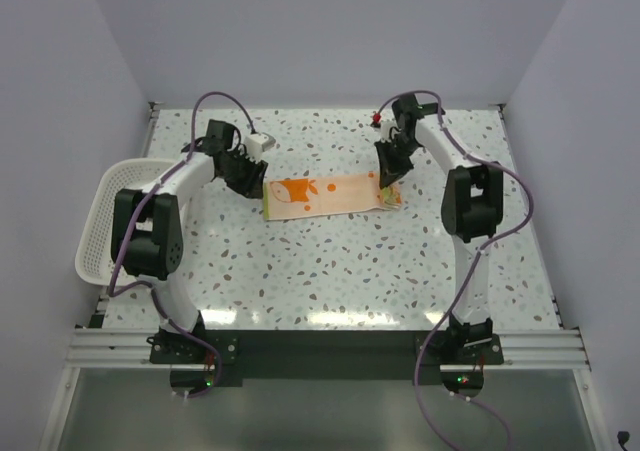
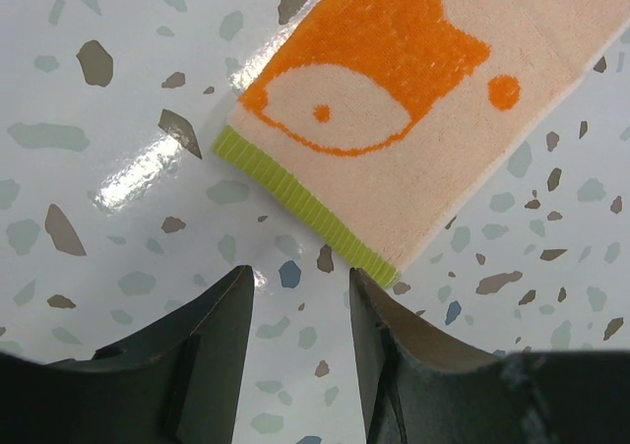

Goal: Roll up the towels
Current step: Fold the towel

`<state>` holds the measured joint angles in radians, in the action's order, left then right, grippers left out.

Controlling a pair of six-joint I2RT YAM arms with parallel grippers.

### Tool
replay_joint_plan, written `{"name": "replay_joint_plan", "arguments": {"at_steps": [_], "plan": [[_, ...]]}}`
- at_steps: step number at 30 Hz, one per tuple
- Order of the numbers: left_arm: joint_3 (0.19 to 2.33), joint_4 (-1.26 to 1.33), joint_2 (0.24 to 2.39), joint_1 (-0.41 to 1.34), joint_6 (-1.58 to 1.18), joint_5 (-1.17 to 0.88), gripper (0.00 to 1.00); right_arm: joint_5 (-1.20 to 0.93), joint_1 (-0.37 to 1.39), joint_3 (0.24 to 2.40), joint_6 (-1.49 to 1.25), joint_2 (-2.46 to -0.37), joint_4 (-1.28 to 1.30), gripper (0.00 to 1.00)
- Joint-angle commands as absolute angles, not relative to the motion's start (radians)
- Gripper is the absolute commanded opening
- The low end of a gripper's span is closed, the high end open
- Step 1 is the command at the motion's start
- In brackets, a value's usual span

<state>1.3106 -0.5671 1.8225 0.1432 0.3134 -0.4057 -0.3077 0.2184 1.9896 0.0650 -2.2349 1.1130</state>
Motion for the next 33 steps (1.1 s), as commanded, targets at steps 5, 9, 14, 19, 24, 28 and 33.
{"name": "replay_joint_plan", "arguments": {"at_steps": [5, 9, 14, 19, 24, 28, 33], "plan": [[1.324, -0.572, 1.784, 0.135, 0.305, -0.399, 0.49, -0.347, 0.262, 2.052, 0.028, -2.302, 1.114, 0.00], [1.322, -0.572, 1.790, 0.135, 0.304, -0.394, 0.49, -0.374, 0.267, 2.060, 0.021, -2.325, 1.111, 0.08], [1.319, -0.583, 1.807, 0.140, 0.316, -0.419, 0.49, -0.495, 0.267, 2.082, 0.086, -2.324, 1.185, 0.37], [1.318, -0.580, 1.818, 0.153, 0.308, -0.414, 0.47, -0.604, 0.226, 2.086, 0.150, -2.260, 1.200, 0.55], [1.315, -0.565, 1.832, 0.167, 0.293, -0.400, 0.41, -0.554, 0.181, 2.135, 0.126, -2.250, 1.128, 0.41], [1.321, -0.561, 1.862, 0.179, 0.279, -0.394, 0.35, -0.474, 0.187, 2.227, 0.140, -2.342, 1.079, 0.38], [1.348, -0.560, 1.904, 0.190, 0.258, -0.397, 0.30, -0.422, 0.198, 2.280, 0.150, -2.428, 1.034, 0.38]]}}
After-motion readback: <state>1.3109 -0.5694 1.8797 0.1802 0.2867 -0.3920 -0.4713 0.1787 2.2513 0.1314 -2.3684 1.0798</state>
